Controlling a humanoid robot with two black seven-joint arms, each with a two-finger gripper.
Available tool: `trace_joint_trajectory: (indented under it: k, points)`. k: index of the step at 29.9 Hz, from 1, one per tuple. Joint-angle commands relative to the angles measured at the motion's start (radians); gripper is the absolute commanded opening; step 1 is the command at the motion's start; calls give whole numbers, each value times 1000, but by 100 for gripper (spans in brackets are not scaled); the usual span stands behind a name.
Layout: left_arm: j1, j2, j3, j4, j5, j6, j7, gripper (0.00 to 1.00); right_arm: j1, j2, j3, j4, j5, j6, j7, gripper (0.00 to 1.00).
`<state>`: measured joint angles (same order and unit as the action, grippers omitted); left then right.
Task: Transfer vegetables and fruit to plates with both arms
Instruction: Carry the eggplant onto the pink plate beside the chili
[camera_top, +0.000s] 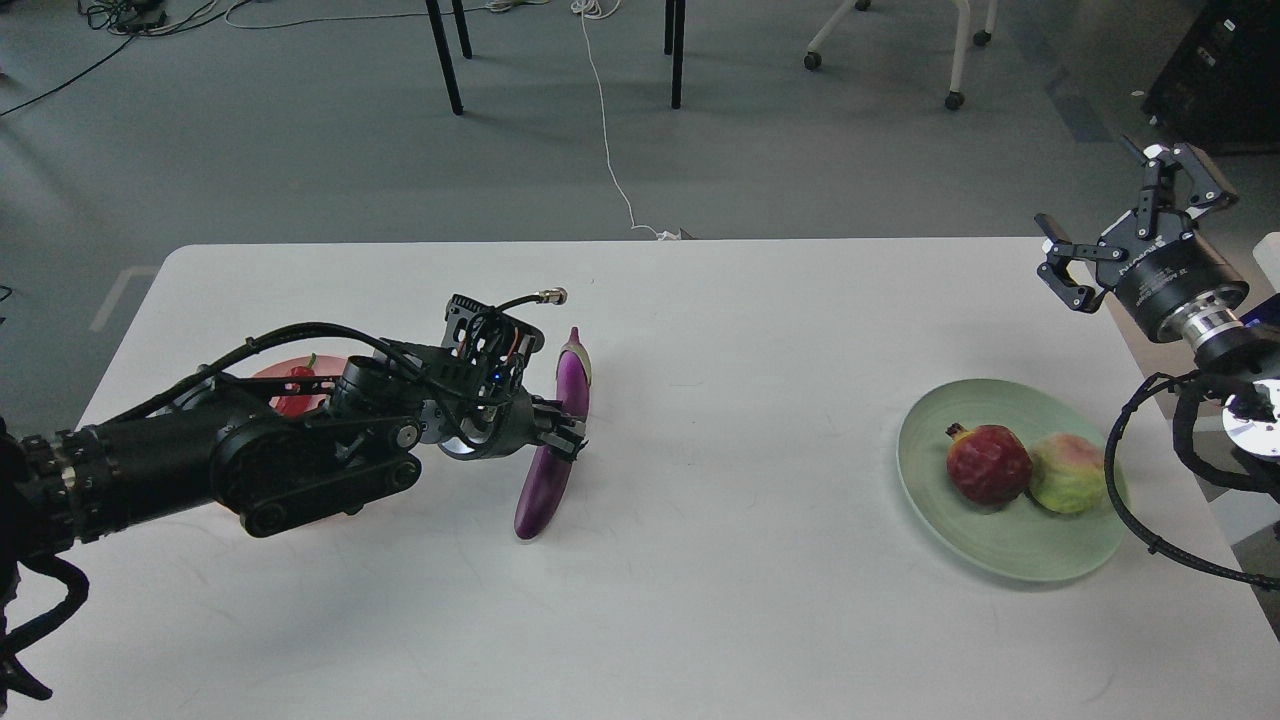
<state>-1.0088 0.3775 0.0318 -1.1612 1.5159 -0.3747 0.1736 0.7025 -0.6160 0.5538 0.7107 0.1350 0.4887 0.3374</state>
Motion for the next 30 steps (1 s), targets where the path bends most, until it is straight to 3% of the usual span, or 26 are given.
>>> trace_joint_trajectory:
  k: [1, 7, 12, 16, 22, 30]
  points:
    - [-7, 23, -1, -28, 1, 0, 0, 5, -1, -1, 0, -2, 0, 0, 0, 99]
    - [-62, 182, -13, -195, -11, -7, -6, 6, 0, -5, 0, -2, 0, 0, 0, 99]
    - [-65, 450, -13, -343, 0, -16, -45, 7, 2, -7, 3, -8, 0, 0, 0, 99]
    - [-47, 595, -6, -345, 1, -9, -95, 8, 0, -10, 3, -11, 0, 0, 0, 99]
    - [-5, 630, -7, -296, -3, 42, -100, 12, -5, -8, 5, -11, 0, 0, 0, 99]
    - [119, 578, -1, -209, 6, 158, -94, 47, -9, -18, 5, -11, 0, 0, 0, 99]
